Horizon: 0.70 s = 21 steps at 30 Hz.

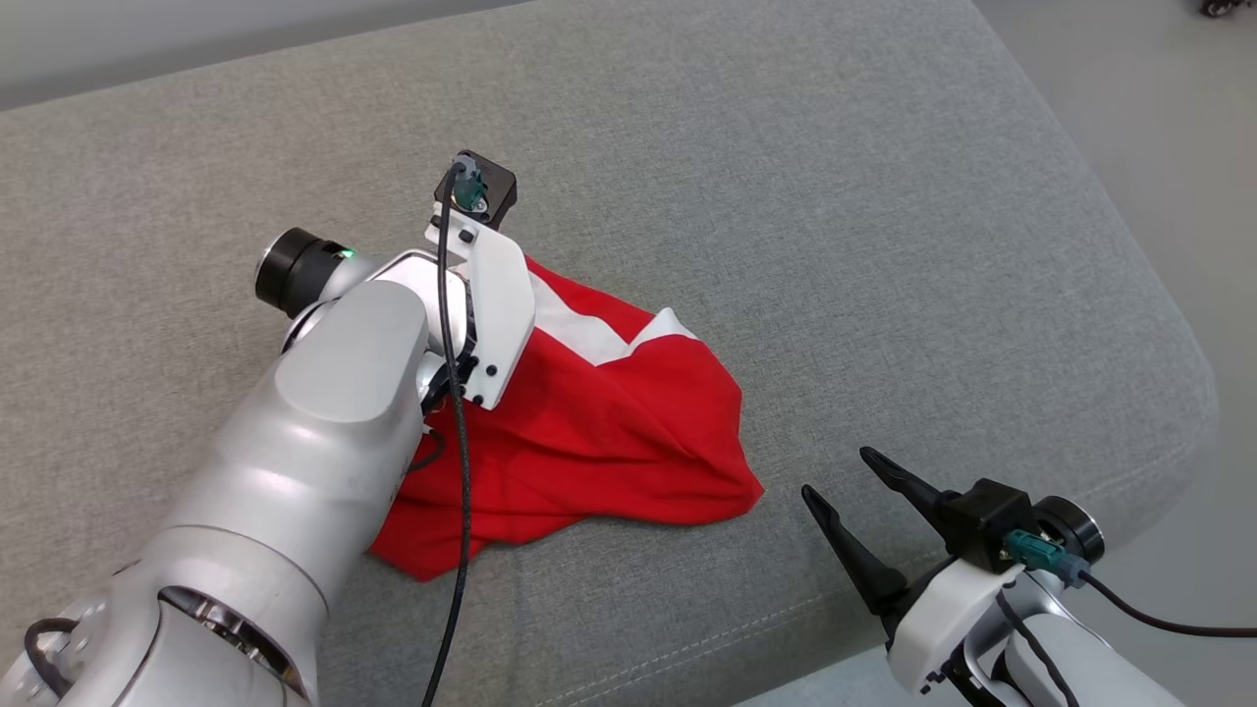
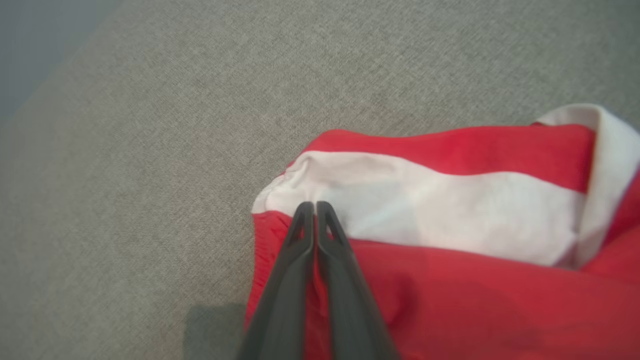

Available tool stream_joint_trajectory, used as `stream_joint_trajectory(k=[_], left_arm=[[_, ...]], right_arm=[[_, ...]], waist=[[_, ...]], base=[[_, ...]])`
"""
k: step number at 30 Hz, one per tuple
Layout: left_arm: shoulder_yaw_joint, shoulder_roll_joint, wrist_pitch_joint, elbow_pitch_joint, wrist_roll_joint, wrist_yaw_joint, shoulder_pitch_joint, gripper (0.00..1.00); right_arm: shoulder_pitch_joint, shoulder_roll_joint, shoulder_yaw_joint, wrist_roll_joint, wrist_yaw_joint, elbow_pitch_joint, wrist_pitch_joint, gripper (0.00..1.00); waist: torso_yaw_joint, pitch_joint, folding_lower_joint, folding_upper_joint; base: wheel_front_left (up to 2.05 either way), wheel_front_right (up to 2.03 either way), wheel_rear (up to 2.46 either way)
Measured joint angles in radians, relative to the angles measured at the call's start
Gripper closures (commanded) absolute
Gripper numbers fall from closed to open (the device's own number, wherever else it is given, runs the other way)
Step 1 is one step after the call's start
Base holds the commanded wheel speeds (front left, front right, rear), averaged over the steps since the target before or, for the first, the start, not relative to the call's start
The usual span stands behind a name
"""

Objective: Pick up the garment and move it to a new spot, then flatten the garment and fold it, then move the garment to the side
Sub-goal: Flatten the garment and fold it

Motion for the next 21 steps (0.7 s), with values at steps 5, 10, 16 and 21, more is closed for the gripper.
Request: stream_joint_trajectory(k=[5,10,16,21], left_arm=[[-0.01,-0.002,-0.097,-0.001,-0.015,-0.005,0.0,1.0],[-0.019,-0.004,-0.14,-0.004,-0.025,-0.018,0.001,1.0],[-0.064,-0.004,-0.151,-0.051,-0.039,-0.036,0.08,1.0],[-0.076,0.027,-0.218,-0.117,-0.041,-0.036,0.18,1.0]], right_arm=[[0.002,-0.005,-0.011,0.001,0.0,-0.002,0.0,0.0],[0.008,-0.011,-0.019,0.008,0.0,-0.005,0.0,0.0],[0.035,-0.021,-0.026,0.013,0.0,-0.005,0.0,0.0],[0.057,-0.029,-0.063,0.013,0.0,-0.008,0.0,0.0]], waist=[[0.025,-0.015,0.0,0.0],[0.067,-0.035,0.0,0.0],[0.138,-0.065,0.0,0.0],[0.187,-0.099,0.0,0.0]], base=[[0.0,0.0,0.0],[0.0,0.0,0.0],[0.0,0.0,0.0],[0.0,0.0,0.0]])
